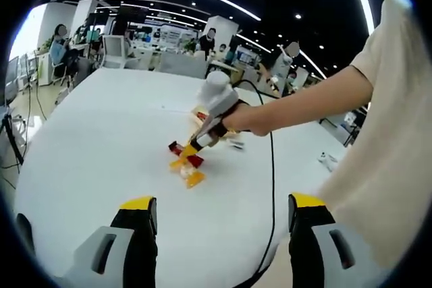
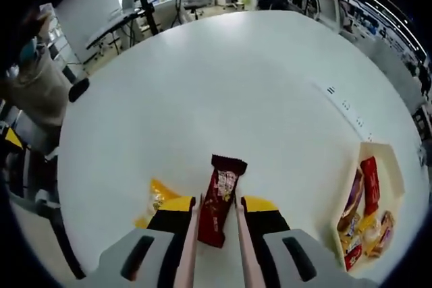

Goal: Place the target food into the container with the food tongs after gripping and lifting it, then release it inside without dropping or visibly crushing the food.

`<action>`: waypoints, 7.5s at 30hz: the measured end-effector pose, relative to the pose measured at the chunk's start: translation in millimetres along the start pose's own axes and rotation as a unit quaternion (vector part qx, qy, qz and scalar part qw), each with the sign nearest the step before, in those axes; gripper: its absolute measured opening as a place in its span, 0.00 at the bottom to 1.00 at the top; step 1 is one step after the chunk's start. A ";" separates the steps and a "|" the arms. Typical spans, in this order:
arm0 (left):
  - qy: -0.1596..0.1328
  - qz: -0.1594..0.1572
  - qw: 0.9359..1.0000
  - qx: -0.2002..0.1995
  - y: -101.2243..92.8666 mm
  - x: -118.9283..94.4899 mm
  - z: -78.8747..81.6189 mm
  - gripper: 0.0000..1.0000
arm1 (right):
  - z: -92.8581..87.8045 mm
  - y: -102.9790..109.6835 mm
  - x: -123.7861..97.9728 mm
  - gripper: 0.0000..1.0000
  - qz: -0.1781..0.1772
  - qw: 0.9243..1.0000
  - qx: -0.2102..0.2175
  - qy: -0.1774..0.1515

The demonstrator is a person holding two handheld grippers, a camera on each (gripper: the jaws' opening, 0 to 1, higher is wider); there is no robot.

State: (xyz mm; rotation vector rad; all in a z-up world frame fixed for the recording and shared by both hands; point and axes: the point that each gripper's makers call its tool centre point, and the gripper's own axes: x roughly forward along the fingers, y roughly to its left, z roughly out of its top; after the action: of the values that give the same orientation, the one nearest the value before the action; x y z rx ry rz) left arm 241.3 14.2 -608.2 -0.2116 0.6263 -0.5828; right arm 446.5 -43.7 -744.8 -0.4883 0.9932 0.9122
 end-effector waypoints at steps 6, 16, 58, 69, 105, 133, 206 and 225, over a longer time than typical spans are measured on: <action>0.003 -0.007 1.000 0.001 -4.7 2.6 -2.9 0.79 | -0.9 -0.3 1.8 0.26 -0.011 1.000 -0.021 0.001; 0.001 -0.007 1.000 -0.004 -5.6 0.7 -6.9 0.79 | -1.4 -3.0 3.3 0.26 -0.005 0.999 -0.049 0.004; 0.008 0.001 1.000 0.008 -7.9 -8.3 -5.0 0.79 | -4.6 -2.5 -1.2 0.22 0.019 0.999 -0.038 -0.015; 0.007 -0.005 1.000 0.010 -13.3 -3.9 -4.9 0.79 | 2.1 -8.9 -13.9 0.22 0.014 0.999 -0.030 -0.036; -0.007 0.000 1.000 0.017 -25.9 -6.7 -3.8 0.79 | 11.7 -25.1 -65.2 0.22 -0.013 0.996 -0.005 -0.088; -0.016 -0.018 0.999 0.032 -32.6 -1.5 4.2 0.79 | 24.4 -61.8 -113.2 0.22 -0.050 0.991 0.002 -0.123; -0.004 -0.019 0.999 0.036 -42.2 7.1 2.9 0.79 | 27.4 -194.8 -183.8 0.22 -0.145 0.980 -0.002 -0.135; -0.003 -0.009 1.000 0.027 -37.6 4.1 -0.3 0.79 | 23.0 -205.3 -177.2 0.22 -0.146 0.981 0.010 -0.127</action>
State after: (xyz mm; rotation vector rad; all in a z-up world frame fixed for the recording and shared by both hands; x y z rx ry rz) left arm 226.9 -18.9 -597.1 -0.1686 0.6027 -0.6145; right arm 587.3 -215.7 -587.8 -0.4733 0.6760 0.6807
